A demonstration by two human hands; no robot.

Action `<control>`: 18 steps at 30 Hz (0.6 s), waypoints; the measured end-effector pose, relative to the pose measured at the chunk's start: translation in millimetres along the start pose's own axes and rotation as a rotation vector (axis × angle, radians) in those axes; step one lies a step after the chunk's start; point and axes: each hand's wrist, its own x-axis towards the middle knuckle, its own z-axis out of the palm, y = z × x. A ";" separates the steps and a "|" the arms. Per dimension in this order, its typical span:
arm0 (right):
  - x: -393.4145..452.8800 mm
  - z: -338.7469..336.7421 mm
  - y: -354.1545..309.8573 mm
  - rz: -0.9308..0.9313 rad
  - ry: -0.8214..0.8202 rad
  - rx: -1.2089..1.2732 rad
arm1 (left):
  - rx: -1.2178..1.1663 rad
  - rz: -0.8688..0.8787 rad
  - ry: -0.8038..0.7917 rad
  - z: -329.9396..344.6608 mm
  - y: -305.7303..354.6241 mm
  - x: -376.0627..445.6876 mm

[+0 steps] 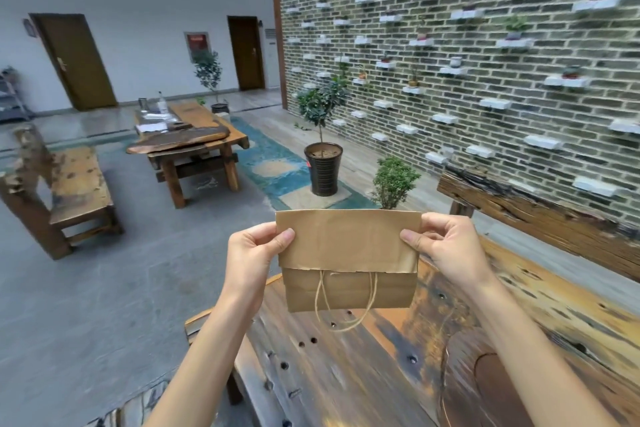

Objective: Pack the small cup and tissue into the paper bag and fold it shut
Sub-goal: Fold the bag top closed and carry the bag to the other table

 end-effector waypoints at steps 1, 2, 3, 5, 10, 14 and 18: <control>7.8 3.8 5.0 0.010 0.016 -0.008 | 0.000 -0.006 -0.016 -0.6 -6.4 13.5; 14.9 6.9 12.2 0.019 0.029 -0.023 | 0.004 -0.012 -0.027 -1.1 -12.2 25.8; 22.8 10.0 19.4 0.023 0.051 -0.038 | 0.001 -0.019 -0.043 -0.9 -19.0 41.2; 38.1 16.3 32.6 0.061 0.079 -0.075 | -0.010 -0.025 -0.084 0.1 -33.1 71.5; 71.2 32.5 60.2 0.082 0.189 -0.242 | -0.024 -0.057 -0.215 3.4 -70.2 146.3; 92.8 43.9 78.7 0.165 0.267 -0.319 | -0.035 -0.120 -0.324 7.3 -99.5 197.5; 105.9 51.8 103.4 0.237 0.348 -0.386 | -0.024 -0.178 -0.456 16.3 -136.6 239.5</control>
